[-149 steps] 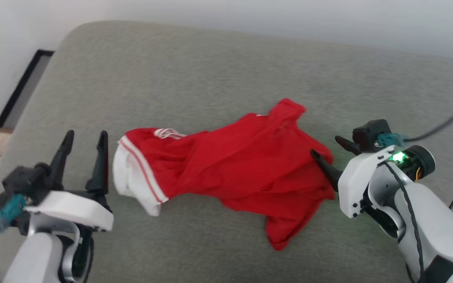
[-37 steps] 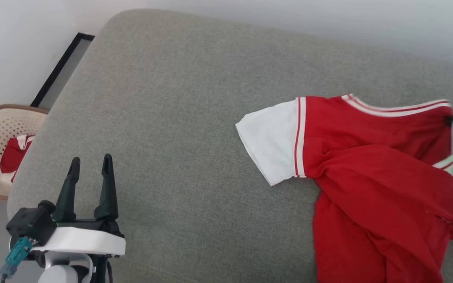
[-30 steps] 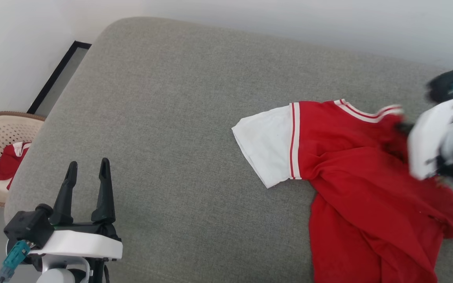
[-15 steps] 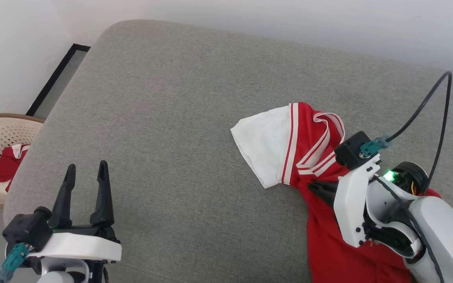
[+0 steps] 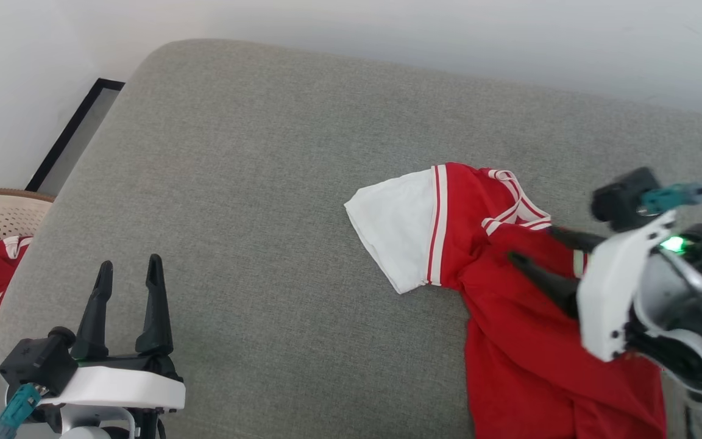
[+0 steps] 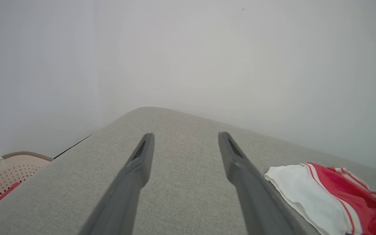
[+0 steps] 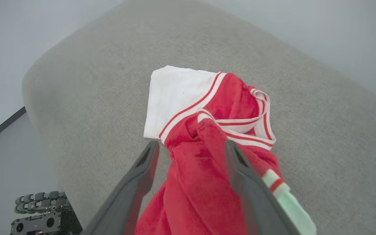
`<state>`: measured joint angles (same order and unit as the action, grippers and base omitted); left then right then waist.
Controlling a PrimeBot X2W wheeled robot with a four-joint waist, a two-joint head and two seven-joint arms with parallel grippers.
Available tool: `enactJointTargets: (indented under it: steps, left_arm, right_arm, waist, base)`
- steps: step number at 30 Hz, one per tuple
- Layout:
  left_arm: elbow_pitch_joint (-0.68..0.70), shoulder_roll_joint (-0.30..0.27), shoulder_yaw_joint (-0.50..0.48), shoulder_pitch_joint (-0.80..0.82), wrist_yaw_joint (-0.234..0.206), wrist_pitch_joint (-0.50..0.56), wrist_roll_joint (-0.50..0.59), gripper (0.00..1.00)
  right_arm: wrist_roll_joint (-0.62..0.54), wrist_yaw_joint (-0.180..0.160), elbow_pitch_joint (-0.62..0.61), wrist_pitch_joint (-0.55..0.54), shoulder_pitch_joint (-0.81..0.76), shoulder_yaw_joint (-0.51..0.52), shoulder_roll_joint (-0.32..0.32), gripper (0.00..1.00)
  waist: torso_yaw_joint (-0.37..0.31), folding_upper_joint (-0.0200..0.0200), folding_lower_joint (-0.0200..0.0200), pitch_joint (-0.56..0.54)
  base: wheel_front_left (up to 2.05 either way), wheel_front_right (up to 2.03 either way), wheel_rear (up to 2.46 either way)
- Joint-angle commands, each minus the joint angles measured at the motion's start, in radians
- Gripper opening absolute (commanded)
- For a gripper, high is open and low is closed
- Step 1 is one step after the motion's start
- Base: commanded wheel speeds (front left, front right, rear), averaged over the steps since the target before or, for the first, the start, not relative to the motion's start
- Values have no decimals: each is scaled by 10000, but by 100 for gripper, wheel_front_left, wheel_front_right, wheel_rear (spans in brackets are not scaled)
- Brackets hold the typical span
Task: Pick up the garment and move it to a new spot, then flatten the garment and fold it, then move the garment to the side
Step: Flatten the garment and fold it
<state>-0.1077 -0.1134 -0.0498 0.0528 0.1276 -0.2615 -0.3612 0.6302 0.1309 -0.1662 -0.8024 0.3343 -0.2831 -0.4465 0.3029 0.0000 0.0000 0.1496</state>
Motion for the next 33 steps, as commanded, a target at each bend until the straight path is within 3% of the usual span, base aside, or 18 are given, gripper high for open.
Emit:
enactJointTargets:
  steps: [1,13,19,27,28,29,30,33]
  left_arm:
    - [35,7,-28,-119,37,-49,-61,100]
    - [28,11,15,-75,37,-49,-98,100]
    - [-12,17,204,52,37,-49,-137,100]
    - [-94,-12,426,211,36,-49,-207,100]
    - [-100,-9,447,213,36,-49,-217,100]
    - [-113,-2,464,211,37,-49,-216,100]
    - [-123,-2,464,212,36,-49,-219,100]
    - [-140,14,469,195,37,-49,-211,100]
  right_arm:
    - [-101,-3,-129,-58,-171,274,7,100]
    - [-537,-3,-343,-539,-1008,2199,-277,100]
    - [-308,-3,354,-627,-764,2078,-452,100]
    - [-41,-3,1992,-742,140,1030,-861,100]
    - [33,-3,2191,-744,256,825,-900,77]
    - [114,-3,2401,-729,363,684,-903,35]
    - [214,-3,2617,-713,481,595,-875,0]
    - [351,-3,3028,-552,849,430,-984,0]
  waist:
    - [-30,0,0,-5]
    - [-201,0,0,66]
    - [-81,0,0,175]
    - [282,0,0,387]
    - [323,0,0,406]
    - [362,0,0,415]
    - [394,0,0,420]
    - [467,0,0,399]
  base:
    - [0,0,0]
    - [0,0,0]
    - [0,0,0]
    - [0,0,0]
    - [0,0,0]
    - [0,0,0]
    - [0,0,0]
    - [0,0,0]
